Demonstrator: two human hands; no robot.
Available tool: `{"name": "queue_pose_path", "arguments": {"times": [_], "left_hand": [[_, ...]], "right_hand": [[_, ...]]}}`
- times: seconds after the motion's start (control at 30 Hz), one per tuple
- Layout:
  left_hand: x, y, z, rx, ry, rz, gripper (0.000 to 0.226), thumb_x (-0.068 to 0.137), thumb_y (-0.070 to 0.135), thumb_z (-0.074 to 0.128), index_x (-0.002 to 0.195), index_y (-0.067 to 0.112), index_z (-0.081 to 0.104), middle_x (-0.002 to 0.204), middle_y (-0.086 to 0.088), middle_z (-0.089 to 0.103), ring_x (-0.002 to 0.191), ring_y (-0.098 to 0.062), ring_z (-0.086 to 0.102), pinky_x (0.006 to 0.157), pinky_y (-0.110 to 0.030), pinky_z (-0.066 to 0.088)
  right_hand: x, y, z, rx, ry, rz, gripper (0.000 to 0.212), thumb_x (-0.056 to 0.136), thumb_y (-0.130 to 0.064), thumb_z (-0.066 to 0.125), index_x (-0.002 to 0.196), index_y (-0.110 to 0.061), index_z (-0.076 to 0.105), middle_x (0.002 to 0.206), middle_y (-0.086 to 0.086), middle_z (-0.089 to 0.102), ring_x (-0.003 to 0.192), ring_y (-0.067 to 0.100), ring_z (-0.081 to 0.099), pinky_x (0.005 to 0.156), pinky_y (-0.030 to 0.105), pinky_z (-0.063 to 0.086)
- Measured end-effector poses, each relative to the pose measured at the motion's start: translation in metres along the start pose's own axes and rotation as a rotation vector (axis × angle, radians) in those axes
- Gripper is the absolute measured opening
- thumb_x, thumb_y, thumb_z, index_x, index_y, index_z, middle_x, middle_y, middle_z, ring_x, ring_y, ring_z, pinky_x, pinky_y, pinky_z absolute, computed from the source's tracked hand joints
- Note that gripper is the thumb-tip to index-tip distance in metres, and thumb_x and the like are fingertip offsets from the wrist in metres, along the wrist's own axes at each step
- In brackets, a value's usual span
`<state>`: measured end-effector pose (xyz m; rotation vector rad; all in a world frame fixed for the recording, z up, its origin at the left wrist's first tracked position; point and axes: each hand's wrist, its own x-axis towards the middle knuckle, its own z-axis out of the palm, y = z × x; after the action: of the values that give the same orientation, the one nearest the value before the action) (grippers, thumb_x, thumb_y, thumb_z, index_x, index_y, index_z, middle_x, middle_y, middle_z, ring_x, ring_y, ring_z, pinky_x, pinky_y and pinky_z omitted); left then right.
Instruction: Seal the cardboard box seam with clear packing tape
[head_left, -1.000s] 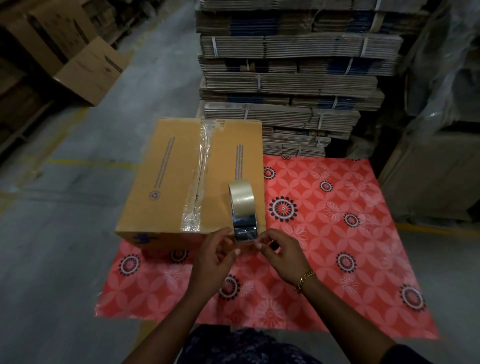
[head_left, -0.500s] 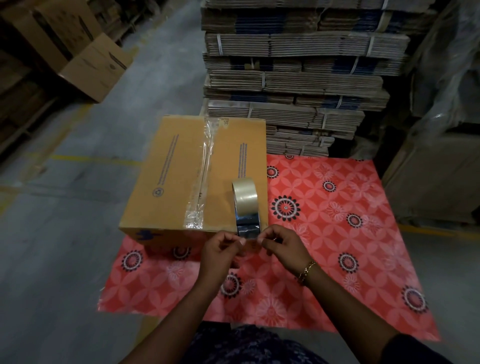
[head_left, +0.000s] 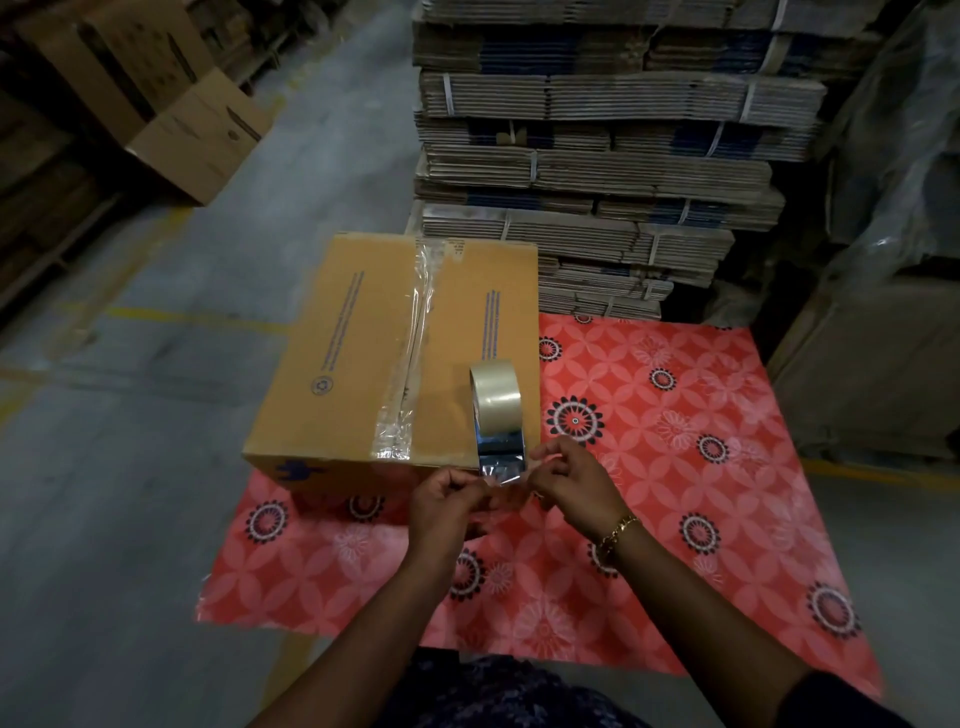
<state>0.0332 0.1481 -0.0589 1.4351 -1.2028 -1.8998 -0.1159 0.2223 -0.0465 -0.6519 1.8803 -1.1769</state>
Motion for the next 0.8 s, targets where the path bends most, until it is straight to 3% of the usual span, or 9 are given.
{"name": "queue_pose_path", "arguments": {"times": [0.1, 0.23, 0.33, 0.47, 0.6, 0.73, 0.8], "left_hand": [[0.001, 0.001, 0.001, -0.013, 0.007, -0.016, 0.014, 0.084, 0.008, 0.076, 0.076, 0.01, 0.065, 0.067, -0.004, 0.072, 0.061, -0.014, 0.069, 0.048, -0.024, 0.052], [0.001, 0.002, 0.003, -0.049, 0.006, -0.036, 0.015, 0.084, 0.007, 0.076, 0.079, 0.008, 0.063, 0.065, -0.005, 0.071, 0.054, -0.009, 0.067, 0.045, -0.021, 0.05], [0.001, 0.001, 0.004, -0.036, 0.007, -0.03, 0.016, 0.085, 0.01, 0.076, 0.076, 0.01, 0.063, 0.066, -0.003, 0.071, 0.058, -0.009, 0.068, 0.046, -0.02, 0.049], [0.002, 0.0, 0.003, -0.037, -0.003, -0.009, 0.017, 0.086, 0.01, 0.076, 0.075, 0.011, 0.062, 0.067, -0.004, 0.072, 0.064, -0.014, 0.069, 0.048, -0.021, 0.05], [-0.004, 0.004, 0.005, -0.074, 0.012, -0.006, 0.02, 0.085, 0.01, 0.077, 0.088, 0.01, 0.057, 0.063, 0.0, 0.072, 0.055, -0.008, 0.069, 0.044, -0.021, 0.05], [-0.006, -0.001, 0.004, 0.01, 0.042, 0.014, 0.024, 0.09, 0.031, 0.074, 0.088, 0.01, 0.063, 0.067, -0.004, 0.073, 0.051, -0.012, 0.063, 0.043, -0.021, 0.043], [-0.005, 0.001, 0.007, 0.096, -0.019, 0.01, 0.038, 0.095, 0.043, 0.064, 0.08, 0.008, 0.07, 0.063, -0.005, 0.07, 0.045, -0.01, 0.058, 0.04, -0.019, 0.038]], "right_hand": [[-0.013, -0.001, 0.001, 0.136, 0.024, 0.104, 0.026, 0.079, -0.019, 0.068, 0.099, -0.004, 0.062, 0.077, 0.01, 0.069, 0.048, 0.012, 0.055, 0.037, 0.016, 0.035], [-0.019, 0.006, 0.012, 0.066, -0.096, 0.244, 0.035, 0.089, -0.042, 0.066, 0.095, -0.008, 0.071, 0.079, 0.0, 0.074, 0.053, 0.014, 0.057, 0.046, 0.02, 0.031], [-0.017, -0.001, 0.021, 0.086, -0.059, 0.222, 0.047, 0.089, -0.052, 0.063, 0.09, -0.006, 0.074, 0.069, -0.004, 0.071, 0.05, 0.011, 0.057, 0.043, 0.015, 0.033], [-0.017, -0.008, 0.032, 0.133, 0.03, 0.175, 0.04, 0.092, -0.039, 0.065, 0.078, -0.002, 0.07, 0.061, 0.002, 0.065, 0.036, 0.003, 0.05, 0.035, 0.012, 0.033], [-0.018, -0.008, 0.033, 0.184, 0.033, 0.128, 0.03, 0.095, -0.024, 0.064, 0.07, -0.007, 0.066, 0.06, 0.005, 0.063, 0.033, 0.0, 0.048, 0.035, 0.011, 0.033], [-0.017, -0.008, 0.031, 0.18, 0.011, 0.143, 0.031, 0.094, -0.027, 0.065, 0.069, -0.009, 0.065, 0.06, 0.006, 0.064, 0.034, 0.003, 0.048, 0.034, 0.011, 0.033], [-0.016, -0.011, 0.03, 0.202, 0.008, 0.139, 0.032, 0.095, -0.025, 0.064, 0.068, -0.008, 0.063, 0.058, 0.005, 0.063, 0.033, 0.002, 0.049, 0.034, 0.011, 0.033]]}}
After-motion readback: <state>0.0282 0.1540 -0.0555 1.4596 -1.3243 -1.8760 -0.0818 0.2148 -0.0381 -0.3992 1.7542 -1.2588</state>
